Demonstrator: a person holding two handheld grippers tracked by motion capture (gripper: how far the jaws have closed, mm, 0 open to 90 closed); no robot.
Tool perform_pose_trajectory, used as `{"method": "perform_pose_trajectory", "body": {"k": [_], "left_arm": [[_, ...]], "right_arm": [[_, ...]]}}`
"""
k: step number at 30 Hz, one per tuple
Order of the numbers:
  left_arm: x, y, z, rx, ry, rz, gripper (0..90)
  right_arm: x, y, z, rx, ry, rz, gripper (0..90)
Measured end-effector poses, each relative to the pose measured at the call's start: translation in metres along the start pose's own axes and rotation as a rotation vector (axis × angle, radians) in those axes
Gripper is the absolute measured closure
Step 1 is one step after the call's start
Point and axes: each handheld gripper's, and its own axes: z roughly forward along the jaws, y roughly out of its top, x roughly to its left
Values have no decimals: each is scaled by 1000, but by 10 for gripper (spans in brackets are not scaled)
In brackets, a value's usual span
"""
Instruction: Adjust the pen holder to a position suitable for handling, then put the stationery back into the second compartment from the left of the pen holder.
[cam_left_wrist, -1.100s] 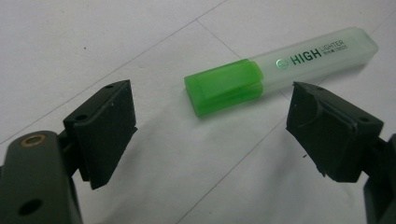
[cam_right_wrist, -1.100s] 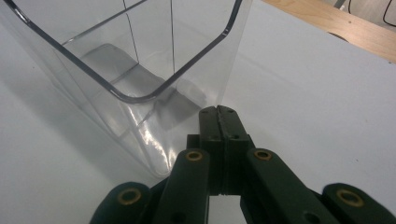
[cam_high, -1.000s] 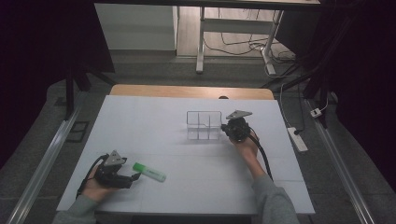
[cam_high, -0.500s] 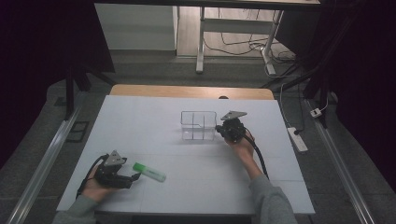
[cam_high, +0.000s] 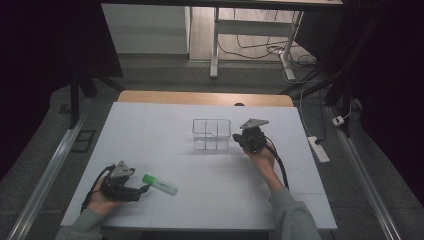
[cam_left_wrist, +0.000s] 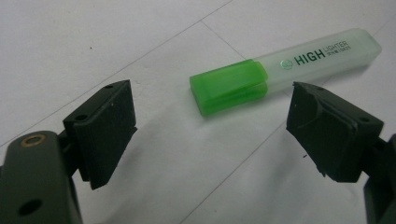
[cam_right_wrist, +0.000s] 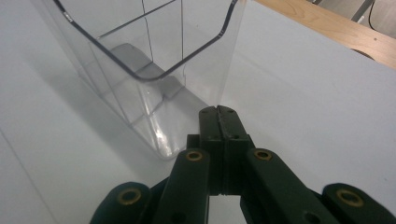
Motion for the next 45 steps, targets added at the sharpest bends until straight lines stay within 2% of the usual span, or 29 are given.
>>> {"method": "perform_pose_trajectory", "body": {"k": [13,17,21,25,31,33,40,45], "left_arm": [[4,1,0,-15,-3,-6,159],[4,2,-2,-27,-7,-6,160],[5,4,-4,-39,-14,1,168],[5,8,-7,-50,-5,7,172],[4,15,-11,-62,7,59,184],[5,17,-11,-57,8,78,187],[8,26,-14,-37,-45,154,202],[10,39,-17,-3,-82,222,205]], "right_arm": [[5,-31,-39,-20,29,45,895],[8,-41,-53,-37,41,54,757],[14,-51,-66,-38,57,38,621],[15,-58,-77,-42,102,33,545],[18,-64,-85,-59,133,8,485],[18,-66,-87,-56,129,0,474],[18,-67,-87,-58,140,7,452],[18,-68,-87,-57,144,4,446]]}}
